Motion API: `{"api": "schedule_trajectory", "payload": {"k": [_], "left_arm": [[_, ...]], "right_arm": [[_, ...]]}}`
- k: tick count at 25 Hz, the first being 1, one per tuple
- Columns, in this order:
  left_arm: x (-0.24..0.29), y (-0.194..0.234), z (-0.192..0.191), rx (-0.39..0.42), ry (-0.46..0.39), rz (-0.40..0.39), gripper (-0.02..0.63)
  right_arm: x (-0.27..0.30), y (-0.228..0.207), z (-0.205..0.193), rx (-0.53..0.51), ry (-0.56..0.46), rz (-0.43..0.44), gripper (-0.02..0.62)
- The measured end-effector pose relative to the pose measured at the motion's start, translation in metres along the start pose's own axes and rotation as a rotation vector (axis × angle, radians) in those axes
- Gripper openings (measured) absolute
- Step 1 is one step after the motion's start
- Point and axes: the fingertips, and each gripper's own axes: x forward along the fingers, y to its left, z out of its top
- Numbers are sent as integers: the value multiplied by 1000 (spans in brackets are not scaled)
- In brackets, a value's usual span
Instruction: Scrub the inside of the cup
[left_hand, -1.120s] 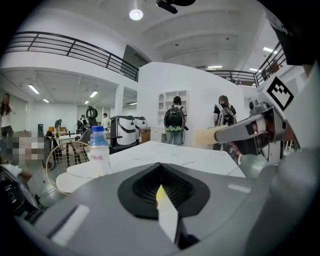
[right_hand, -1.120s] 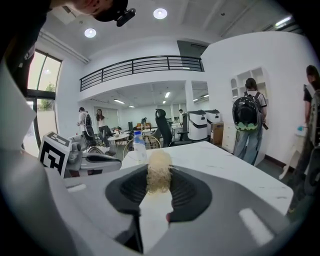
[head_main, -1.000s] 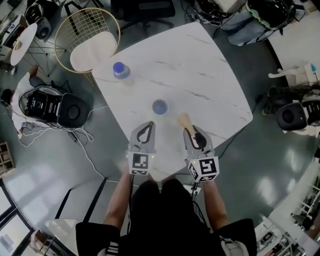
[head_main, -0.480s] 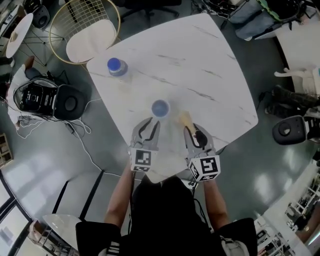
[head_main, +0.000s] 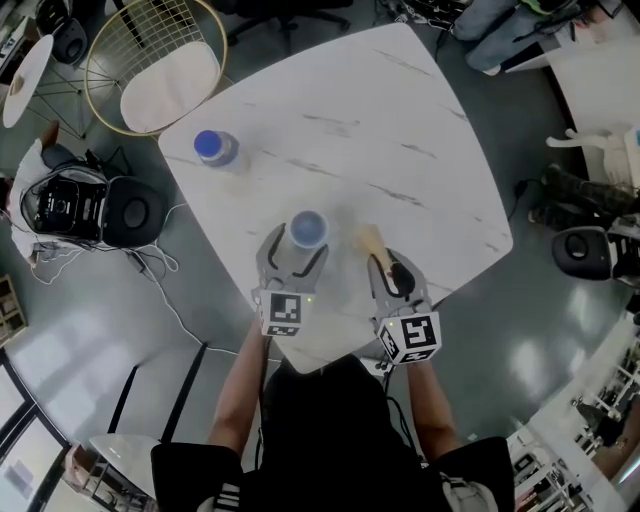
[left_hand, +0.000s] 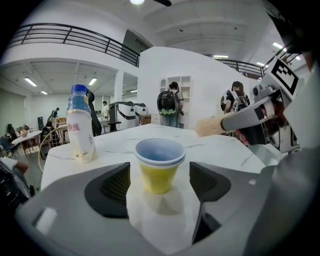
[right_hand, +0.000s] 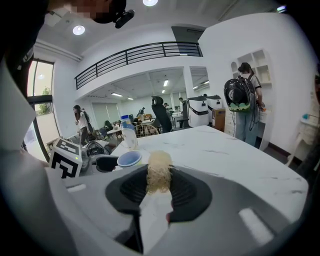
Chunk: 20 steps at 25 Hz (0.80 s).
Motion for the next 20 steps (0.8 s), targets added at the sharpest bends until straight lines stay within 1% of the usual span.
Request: {"api": "schedule_trajectory", "payload": {"k": [11, 14, 17, 20], "left_arm": [[23, -1, 3, 14, 11, -22, 387], [24, 1, 3, 34, 9, -16, 326], [21, 1, 3, 42, 15, -15, 325], [19, -1, -5, 29, 49, -20, 324]], "right_arm": [[12, -17, 2, 16, 7, -5, 107], [13, -16, 1, 17, 6, -4, 107], [11, -15, 0, 17, 7, -7, 107], [9, -16, 1, 15, 6, -10, 107]]}}
